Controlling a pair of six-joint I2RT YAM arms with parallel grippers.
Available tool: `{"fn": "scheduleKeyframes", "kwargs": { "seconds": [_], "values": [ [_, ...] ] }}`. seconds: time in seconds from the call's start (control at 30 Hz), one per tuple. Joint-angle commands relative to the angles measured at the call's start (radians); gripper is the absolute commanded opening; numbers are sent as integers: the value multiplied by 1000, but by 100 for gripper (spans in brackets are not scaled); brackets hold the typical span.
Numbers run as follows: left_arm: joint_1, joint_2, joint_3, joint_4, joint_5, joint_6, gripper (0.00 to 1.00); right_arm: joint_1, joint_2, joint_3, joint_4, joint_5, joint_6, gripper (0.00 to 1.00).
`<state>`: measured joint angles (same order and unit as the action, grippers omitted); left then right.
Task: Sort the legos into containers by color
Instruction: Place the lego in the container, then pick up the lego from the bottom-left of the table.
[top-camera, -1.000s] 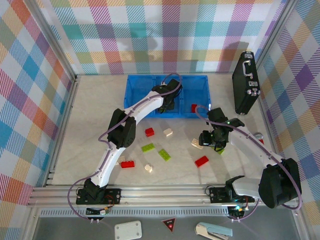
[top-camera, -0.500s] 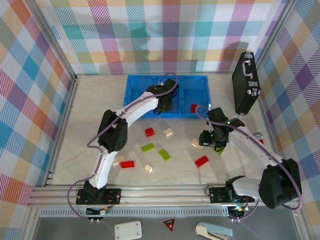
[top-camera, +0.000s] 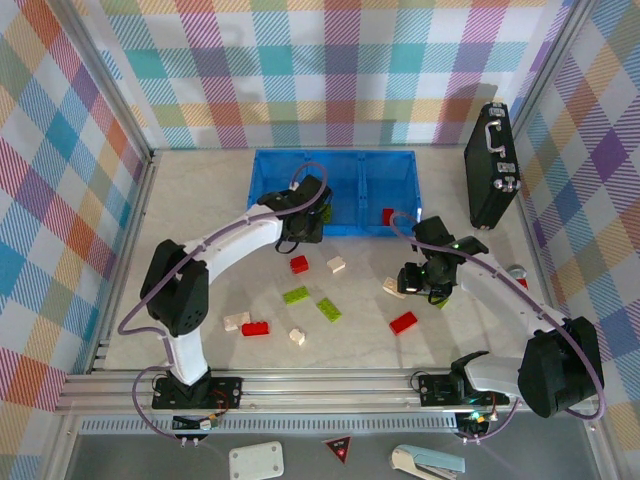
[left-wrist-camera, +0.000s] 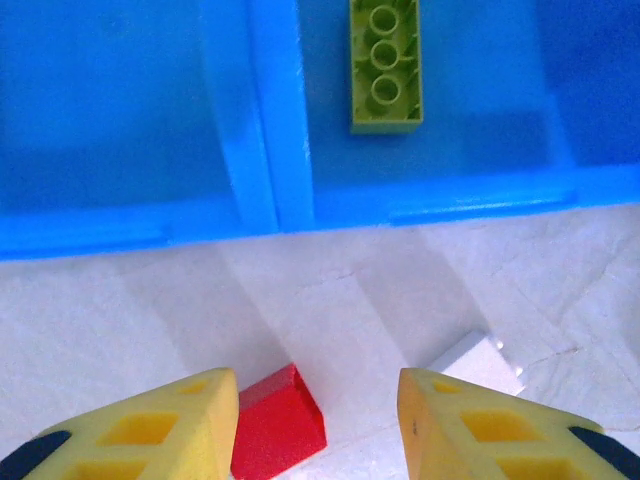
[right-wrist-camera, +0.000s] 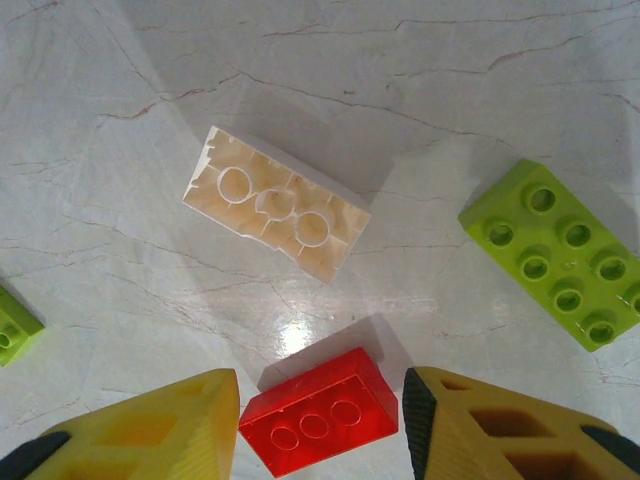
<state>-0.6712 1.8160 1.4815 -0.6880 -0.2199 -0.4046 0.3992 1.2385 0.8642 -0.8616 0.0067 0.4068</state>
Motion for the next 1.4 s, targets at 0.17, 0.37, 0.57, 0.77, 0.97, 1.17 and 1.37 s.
{"fn": "scheduleKeyframes", "kwargs": {
  "seconds": [0.17, 0.37, 0.57, 0.77, 0.97, 1.17, 1.37],
  "values": [
    [-7, -152, -182, 49, 8, -71, 48, 34, -17, 19, -45, 4, 31, 48],
    [-7, -266, -328, 41, 10, -105, 49, 68, -3, 18, -49, 8, 42, 48],
    [-7, -386, -447, -20, -33, -138, 50, 82, 23, 16, -38, 4, 40, 48],
    [-5, -501, -557, -86, -60, -190, 53, 93, 50, 16, -26, 2, 27, 48],
    [10, -609, -678, -146, -90, -260, 61, 95, 58, 8, -16, -6, 11, 48],
    [20, -719, -780, -176, -92, -343, 78, 102, 63, -2, -3, -21, 5, 49],
    [46, -801, -860, -164, -55, -369, 88, 106, 62, -4, -1, -23, 4, 49]
  ]
}}
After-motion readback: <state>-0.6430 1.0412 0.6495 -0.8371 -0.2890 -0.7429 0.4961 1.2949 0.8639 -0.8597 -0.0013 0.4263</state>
